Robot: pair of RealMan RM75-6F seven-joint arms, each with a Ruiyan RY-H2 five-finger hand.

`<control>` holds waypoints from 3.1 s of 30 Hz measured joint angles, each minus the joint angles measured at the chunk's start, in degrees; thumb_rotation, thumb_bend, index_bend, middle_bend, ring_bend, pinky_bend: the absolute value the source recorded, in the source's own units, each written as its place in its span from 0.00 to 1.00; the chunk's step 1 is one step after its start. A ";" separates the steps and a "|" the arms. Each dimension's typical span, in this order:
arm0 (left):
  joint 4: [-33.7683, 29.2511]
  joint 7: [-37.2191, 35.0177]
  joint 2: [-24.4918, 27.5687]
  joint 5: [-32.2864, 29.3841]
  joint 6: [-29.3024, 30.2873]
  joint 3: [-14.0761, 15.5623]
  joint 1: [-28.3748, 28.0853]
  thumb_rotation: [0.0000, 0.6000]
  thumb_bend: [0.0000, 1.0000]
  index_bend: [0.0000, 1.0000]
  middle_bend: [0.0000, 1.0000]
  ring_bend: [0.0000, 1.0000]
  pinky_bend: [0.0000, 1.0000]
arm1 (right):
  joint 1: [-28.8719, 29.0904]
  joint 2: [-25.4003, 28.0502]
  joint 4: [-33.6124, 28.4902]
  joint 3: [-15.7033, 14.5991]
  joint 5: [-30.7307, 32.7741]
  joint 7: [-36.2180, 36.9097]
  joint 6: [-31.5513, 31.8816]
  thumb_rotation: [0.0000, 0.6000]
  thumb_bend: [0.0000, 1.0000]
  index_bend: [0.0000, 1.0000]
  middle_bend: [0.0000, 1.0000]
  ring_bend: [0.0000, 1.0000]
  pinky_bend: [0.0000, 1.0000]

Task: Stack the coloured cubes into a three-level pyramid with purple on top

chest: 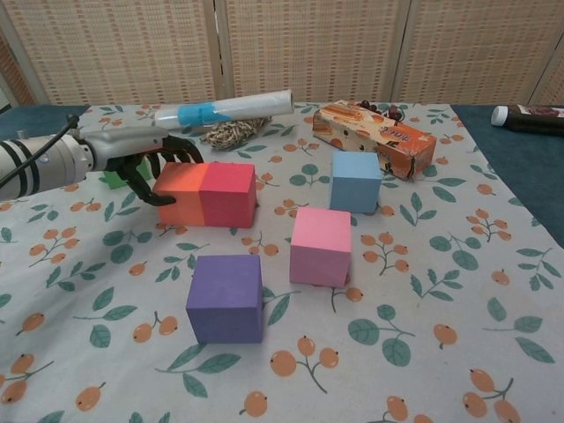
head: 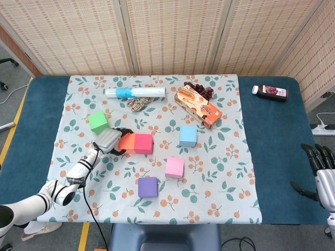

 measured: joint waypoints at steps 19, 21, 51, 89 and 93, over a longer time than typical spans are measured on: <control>-2.28 3.52 0.86 -2.17 0.04 -0.09 0.85 1.00 0.34 0.07 0.14 0.24 0.37 | -0.29 0.00 0.37 -0.12 -0.47 0.58 0.33 1.00 0.06 0.00 0.09 0.00 0.06; -2.58 3.74 1.03 -2.16 0.01 -0.02 0.86 1.00 0.34 0.06 0.13 0.23 0.37 | -0.30 0.00 0.39 -0.10 -0.47 0.67 0.36 1.00 0.06 0.00 0.09 0.00 0.06; -9.90 12.44 8.02 0.20 7.83 0.16 3.21 1.00 0.35 0.04 0.00 0.00 0.08 | -0.06 0.12 0.09 0.11 -0.93 0.31 0.37 1.00 0.06 0.00 0.09 0.00 0.06; 1.33 12.71 1.48 -1.94 4.75 -0.91 0.40 1.00 0.35 0.02 0.00 0.00 0.06 | 1.51 0.83 -1.34 0.14 -0.69 -1.30 -2.83 1.00 0.06 0.00 0.09 0.00 0.06; -3.46 12.33 4.84 -2.21 8.37 -0.86 3.25 1.00 0.35 0.02 0.00 0.00 0.07 | 4.90 1.54 -1.96 0.30 -2.28 -0.60 -7.35 1.00 0.06 0.00 0.08 0.00 0.06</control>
